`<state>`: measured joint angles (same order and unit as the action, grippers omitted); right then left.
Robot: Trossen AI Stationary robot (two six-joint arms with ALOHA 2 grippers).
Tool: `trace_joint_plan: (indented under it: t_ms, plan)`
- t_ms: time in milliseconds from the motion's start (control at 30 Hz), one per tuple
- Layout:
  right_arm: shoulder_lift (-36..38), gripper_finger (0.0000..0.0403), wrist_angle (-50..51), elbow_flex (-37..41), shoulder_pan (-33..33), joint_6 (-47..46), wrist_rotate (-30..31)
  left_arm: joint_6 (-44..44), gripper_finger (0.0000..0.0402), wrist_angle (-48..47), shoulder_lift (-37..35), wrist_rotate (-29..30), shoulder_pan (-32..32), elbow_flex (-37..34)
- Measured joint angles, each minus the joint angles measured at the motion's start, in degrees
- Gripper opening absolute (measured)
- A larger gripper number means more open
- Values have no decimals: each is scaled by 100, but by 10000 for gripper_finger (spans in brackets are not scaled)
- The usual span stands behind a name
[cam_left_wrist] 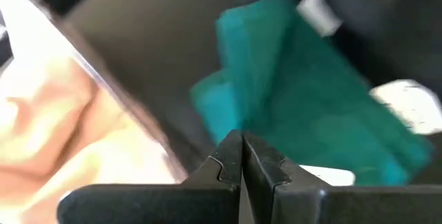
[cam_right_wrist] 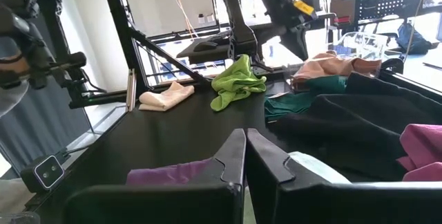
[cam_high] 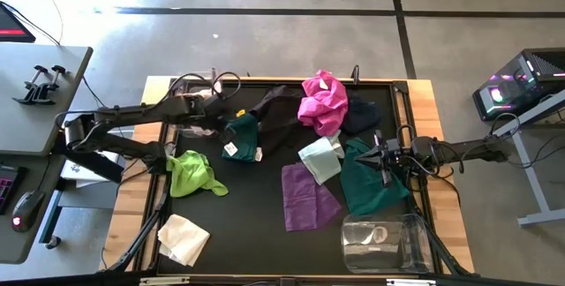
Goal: Sort towels by color in basket
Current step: Put the right green towel into the bottom transparent bin
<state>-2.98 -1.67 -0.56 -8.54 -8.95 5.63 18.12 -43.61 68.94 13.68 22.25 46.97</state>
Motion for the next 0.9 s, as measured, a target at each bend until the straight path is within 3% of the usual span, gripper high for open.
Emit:
trace_joint_plan:
  t_ms: [267,533,900]
  plan:
    - [0,1,0,0,-2,0,0,-283,1,644,-283,11,-501,91]
    - [0,1,2,0,0,0,-2,-950,1,3524,-281,160,-1429,-679]
    - [0,1,2,0,-2,0,-4,-1033,1,7307,-266,230,-2669,-2296]
